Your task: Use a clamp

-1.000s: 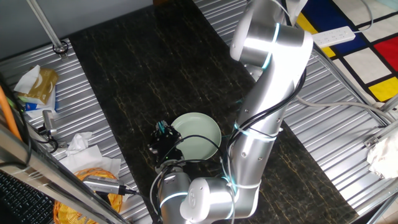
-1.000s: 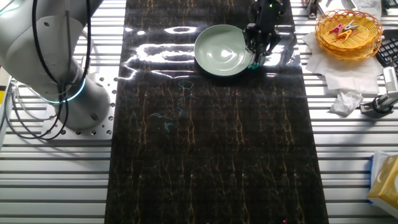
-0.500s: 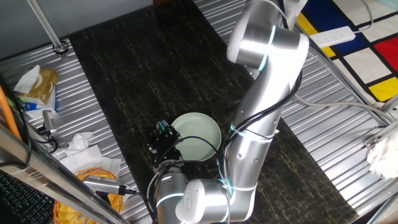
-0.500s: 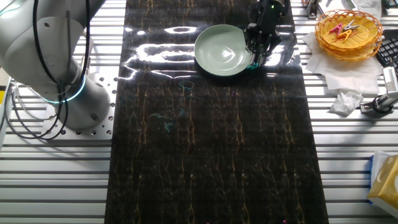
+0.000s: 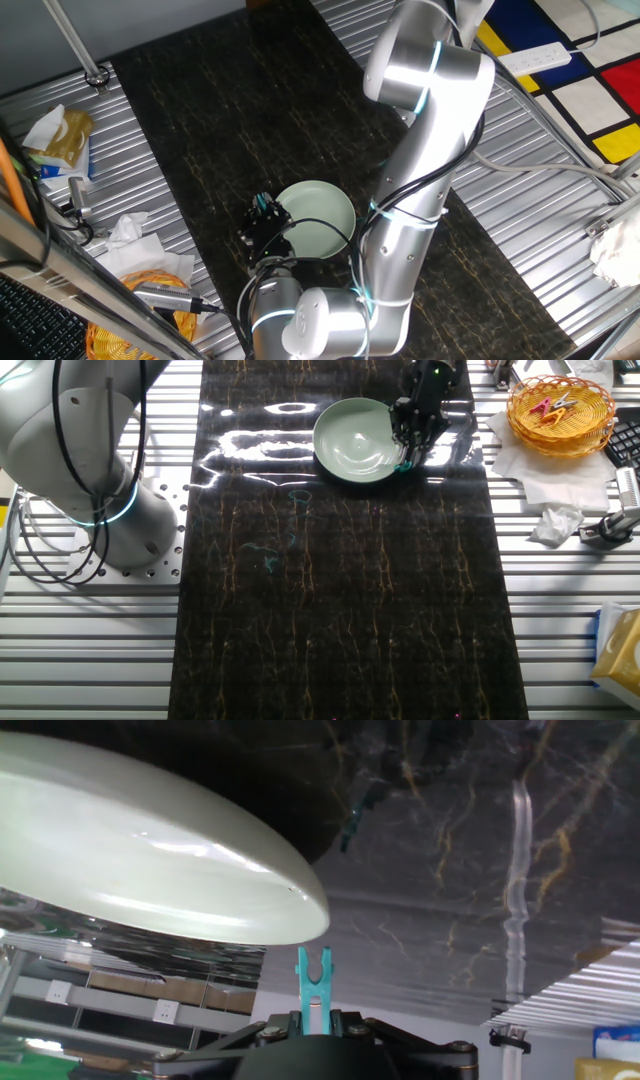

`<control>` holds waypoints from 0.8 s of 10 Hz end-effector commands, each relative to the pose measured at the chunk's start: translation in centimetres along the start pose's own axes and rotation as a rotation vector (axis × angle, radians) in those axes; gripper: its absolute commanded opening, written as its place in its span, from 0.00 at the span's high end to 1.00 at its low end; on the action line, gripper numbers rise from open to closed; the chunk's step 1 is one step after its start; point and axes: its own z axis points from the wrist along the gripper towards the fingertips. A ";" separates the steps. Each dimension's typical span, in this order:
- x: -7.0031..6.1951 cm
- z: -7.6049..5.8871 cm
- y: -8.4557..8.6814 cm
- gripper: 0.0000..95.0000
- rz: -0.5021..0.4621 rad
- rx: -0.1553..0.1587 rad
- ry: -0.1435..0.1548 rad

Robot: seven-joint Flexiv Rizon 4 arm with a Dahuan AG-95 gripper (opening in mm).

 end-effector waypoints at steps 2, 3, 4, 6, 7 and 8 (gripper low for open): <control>-0.6 1.4 -0.3 1.00 0.012 0.015 0.006; -0.5 1.5 -0.3 1.00 0.013 0.021 0.009; -0.3 1.6 -0.3 1.00 0.016 0.022 0.008; -0.3 1.6 -0.3 1.00 0.016 0.018 0.003; -0.3 1.6 -0.3 1.00 0.015 0.012 -0.003; -0.3 1.6 -0.3 1.00 0.015 0.007 -0.005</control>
